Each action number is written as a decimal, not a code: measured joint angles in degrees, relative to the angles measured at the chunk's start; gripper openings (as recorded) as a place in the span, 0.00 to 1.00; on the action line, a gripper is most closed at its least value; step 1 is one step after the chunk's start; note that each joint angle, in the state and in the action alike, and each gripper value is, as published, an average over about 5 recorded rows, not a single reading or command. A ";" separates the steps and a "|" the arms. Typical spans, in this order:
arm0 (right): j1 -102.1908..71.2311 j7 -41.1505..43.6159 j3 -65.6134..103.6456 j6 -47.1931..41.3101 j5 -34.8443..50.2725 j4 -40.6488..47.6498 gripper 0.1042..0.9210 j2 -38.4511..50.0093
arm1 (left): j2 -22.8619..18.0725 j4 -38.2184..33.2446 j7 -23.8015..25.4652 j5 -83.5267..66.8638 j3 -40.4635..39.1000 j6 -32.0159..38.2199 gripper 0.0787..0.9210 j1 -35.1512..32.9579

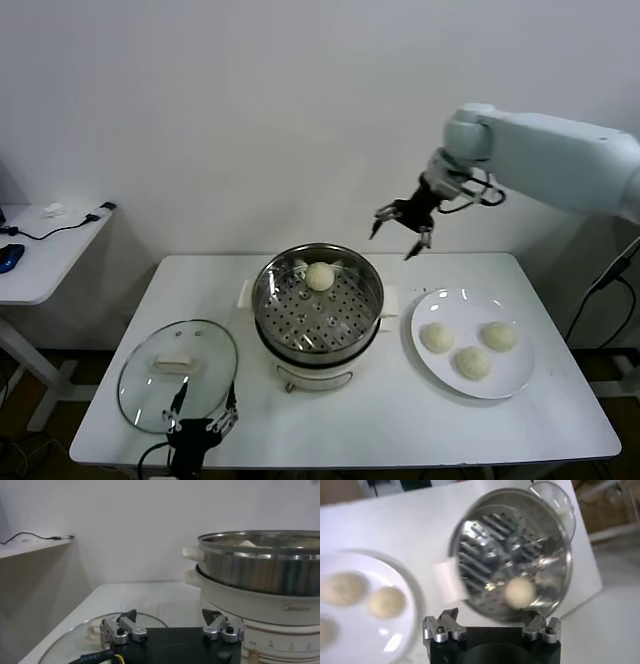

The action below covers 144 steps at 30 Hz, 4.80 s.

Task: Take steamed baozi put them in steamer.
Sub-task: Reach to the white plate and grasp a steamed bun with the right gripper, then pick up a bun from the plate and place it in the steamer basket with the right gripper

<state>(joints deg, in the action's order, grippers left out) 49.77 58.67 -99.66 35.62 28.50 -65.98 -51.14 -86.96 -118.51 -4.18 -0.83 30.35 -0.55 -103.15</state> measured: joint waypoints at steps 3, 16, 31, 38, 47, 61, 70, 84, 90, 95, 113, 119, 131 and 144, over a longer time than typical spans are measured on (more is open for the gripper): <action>0.74 -0.87 -2.61 -8.79 2.00 -3.01 0.87 3.10 | 0.11 -0.03 0.00 -0.03 0.16 -0.01 0.88 0.00; -2.60 -4.42 -5.79 -37.30 6.89 -9.68 0.87 8.20 | -0.08 0.37 -0.20 0.00 0.55 0.15 0.88 -0.15; -17.19 -8.39 2.43 -47.35 4.76 -3.44 0.87 4.79 | -0.33 1.28 -0.23 0.17 1.43 0.45 0.88 -0.06; -22.55 -9.16 5.92 -48.98 3.43 0.37 0.87 2.71 | -0.33 1.91 -0.23 0.13 1.85 0.53 0.88 0.24; -27.19 -9.75 9.17 -49.97 1.80 3.54 0.87 1.46 | -0.42 2.38 -0.22 0.16 1.90 0.63 0.88 0.38; -29.80 -9.97 12.28 -50.33 -0.41 4.41 0.56 1.42 | -0.62 2.40 -0.45 0.37 1.84 0.65 0.88 0.34; -23.70 -7.35 10.21 -49.45 -0.27 0.44 0.51 4.53 | -0.60 2.04 -0.60 0.36 1.67 0.58 0.88 0.40; -1.62 -4.61 5.71 -51.15 13.06 -12.16 0.51 6.12 | 0.32 0.58 -0.47 0.27 0.90 0.46 0.88 0.07; 2.61 -8.14 5.68 -54.47 21.00 -17.11 0.51 1.66 | 0.72 -0.31 -0.45 0.55 0.98 0.47 0.88 -0.19; 2.86 -12.30 5.75 -57.48 25.56 -18.25 0.51 -4.58 | 0.84 -0.78 -0.51 0.76 1.10 0.54 0.88 -0.24; -6.05 -20.78 6.31 -62.13 29.13 -7.33 0.51 -25.59 | 0.68 -0.42 -0.63 1.07 1.07 0.81 0.88 0.00; -9.54 -21.85 6.64 -62.71 28.20 -4.01 0.51 -29.21 | 0.58 -0.14 -0.65 1.09 1.20 0.85 0.88 0.14; -13.01 -22.69 6.52 -63.24 26.87 -1.94 0.55 -31.56 | 0.49 -0.12 -0.66 1.08 1.36 0.87 0.88 0.13; -10.62 -18.87 8.04 -59.46 23.83 -3.01 0.88 -29.39 | 0.43 -0.83 -0.68 1.10 1.24 0.89 0.88 -0.13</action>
<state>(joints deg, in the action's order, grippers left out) 39.15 39.80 -91.61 -23.85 52.33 -68.99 -80.53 -86.53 -119.34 -4.86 0.27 31.59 0.34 -103.28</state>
